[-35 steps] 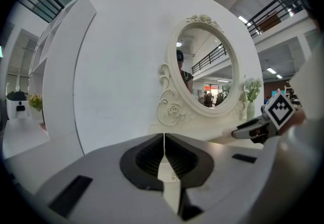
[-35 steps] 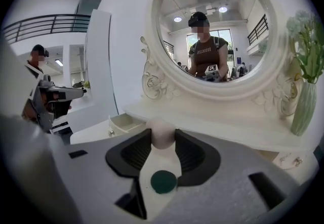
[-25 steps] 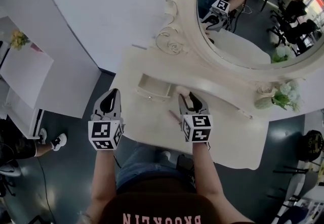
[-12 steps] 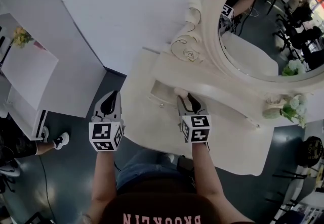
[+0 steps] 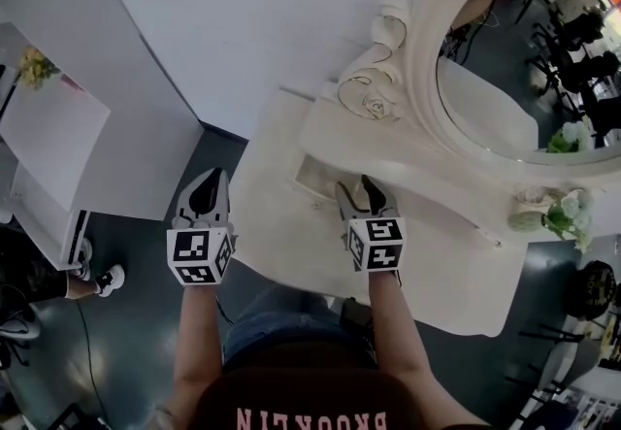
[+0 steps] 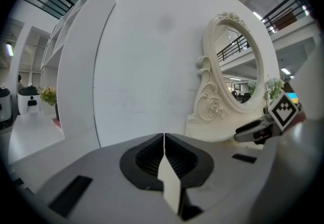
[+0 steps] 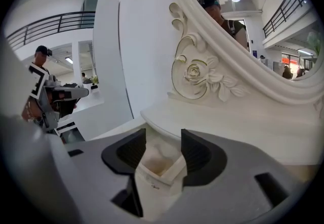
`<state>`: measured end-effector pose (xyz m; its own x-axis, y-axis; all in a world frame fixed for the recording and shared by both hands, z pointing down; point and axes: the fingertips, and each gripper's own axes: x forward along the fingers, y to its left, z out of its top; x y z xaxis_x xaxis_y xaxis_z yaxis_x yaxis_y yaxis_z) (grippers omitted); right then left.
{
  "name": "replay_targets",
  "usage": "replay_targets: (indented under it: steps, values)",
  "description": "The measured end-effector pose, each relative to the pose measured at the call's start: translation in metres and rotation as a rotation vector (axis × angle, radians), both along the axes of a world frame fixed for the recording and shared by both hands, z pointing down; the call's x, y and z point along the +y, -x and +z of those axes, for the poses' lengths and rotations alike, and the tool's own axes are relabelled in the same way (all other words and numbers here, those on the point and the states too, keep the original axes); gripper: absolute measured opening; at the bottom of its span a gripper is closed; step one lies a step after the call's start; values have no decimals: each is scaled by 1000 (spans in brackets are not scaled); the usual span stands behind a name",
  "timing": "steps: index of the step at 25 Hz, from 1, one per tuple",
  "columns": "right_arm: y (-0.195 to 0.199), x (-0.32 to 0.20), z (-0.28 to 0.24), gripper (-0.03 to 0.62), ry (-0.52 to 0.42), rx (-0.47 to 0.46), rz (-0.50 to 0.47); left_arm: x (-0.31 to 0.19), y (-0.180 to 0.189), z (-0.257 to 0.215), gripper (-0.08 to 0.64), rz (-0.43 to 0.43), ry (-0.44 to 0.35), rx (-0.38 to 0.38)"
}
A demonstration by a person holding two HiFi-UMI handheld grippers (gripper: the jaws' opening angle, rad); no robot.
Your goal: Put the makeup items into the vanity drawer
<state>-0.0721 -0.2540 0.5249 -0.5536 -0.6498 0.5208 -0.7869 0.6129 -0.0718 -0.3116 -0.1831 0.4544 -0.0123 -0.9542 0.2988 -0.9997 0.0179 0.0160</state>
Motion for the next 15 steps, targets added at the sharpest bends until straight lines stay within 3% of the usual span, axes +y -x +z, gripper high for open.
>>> replay_targets:
  steps: [8,9,12,15]
  values:
    - [-5,-3,-14,194,-38,-4,1,-5,-8,-8,7,20,-18,-4]
    - [-6,-3,-17,174,-47,-6,2,-6,-9,-10,6,21,-23,-5]
    - [-14,-4,-26,2,-82,6,20,-7,-13,-16,6,24,-39,-7]
    - [-23,-5,-35,0,-107,0,38,-8,-18,-23,6,29,-57,-10]
